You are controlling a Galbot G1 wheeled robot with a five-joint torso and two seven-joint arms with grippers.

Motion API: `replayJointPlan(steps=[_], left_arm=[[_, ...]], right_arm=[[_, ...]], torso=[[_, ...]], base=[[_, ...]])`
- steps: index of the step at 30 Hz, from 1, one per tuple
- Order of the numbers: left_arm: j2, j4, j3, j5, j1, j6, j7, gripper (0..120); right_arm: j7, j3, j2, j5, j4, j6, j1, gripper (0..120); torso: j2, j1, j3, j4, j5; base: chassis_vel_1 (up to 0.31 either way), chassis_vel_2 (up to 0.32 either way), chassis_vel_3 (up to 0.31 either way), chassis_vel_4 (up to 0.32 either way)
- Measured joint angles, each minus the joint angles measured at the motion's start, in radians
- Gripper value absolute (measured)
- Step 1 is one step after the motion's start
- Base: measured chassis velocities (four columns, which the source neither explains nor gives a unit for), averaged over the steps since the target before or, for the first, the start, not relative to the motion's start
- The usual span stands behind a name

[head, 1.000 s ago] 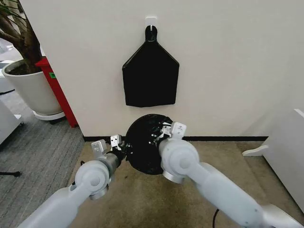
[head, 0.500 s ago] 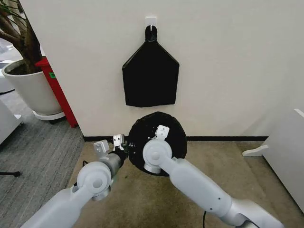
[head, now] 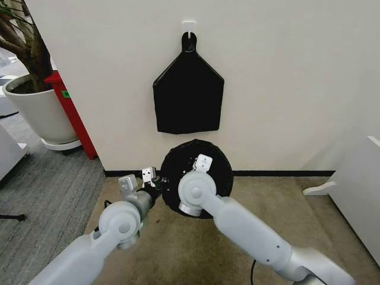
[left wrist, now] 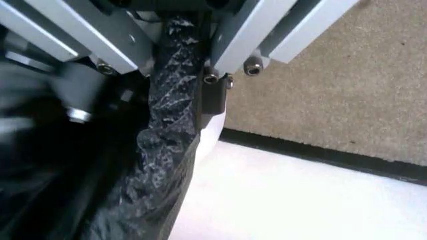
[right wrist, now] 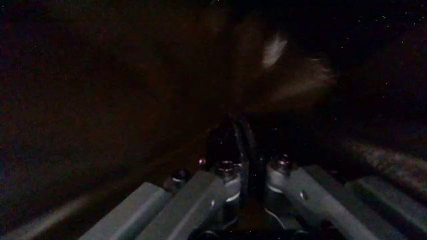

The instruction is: Place the garbage bag over the trash bin.

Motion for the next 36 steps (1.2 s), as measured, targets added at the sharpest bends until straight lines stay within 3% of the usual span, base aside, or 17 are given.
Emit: replayJointPlan(steps=[10, 20, 29, 36], left_arm=[[0.002, -0.038, -0.016, 0.023, 0.047, -0.001, 0.014, 0], [0.0, -0.022, -0.021, 0.023, 0.039, -0.004, 0.013, 0], [0.003, -0.046, -0.025, 0.024, 0.055, -0.005, 0.015, 0], [0.005, -0.064, -0.029, 0.026, 0.073, -0.005, 0.017, 0]], right_arm=[[-0.032, 0.018, 0.027, -0.036, -0.091, -0.01, 0.0, 0], [0.036, -0.01, -0.001, 0.043, 0.05, 0.016, 0.01, 0], [-0.033, 0.031, 0.039, -0.027, -0.107, -0.007, 0.004, 0], [-0.071, 0.044, 0.031, -0.043, -0.14, -0.015, -0.01, 0]], torso=[[0.0, 0.0, 0.0, 0.0001, -0.0001], [0.0, 0.0, 0.0, 0.0001, -0.0001], [0.0, 0.0, 0.0, 0.0003, -0.0001], [0.0, 0.0, 0.0, 0.0001, -0.0001]], base=[[0.0, 0.0, 0.0, 0.0], [0.0, 0.0, 0.0, 0.0], [0.0, 0.0, 0.0, 0.0], [0.0, 0.0, 0.0, 0.0]])
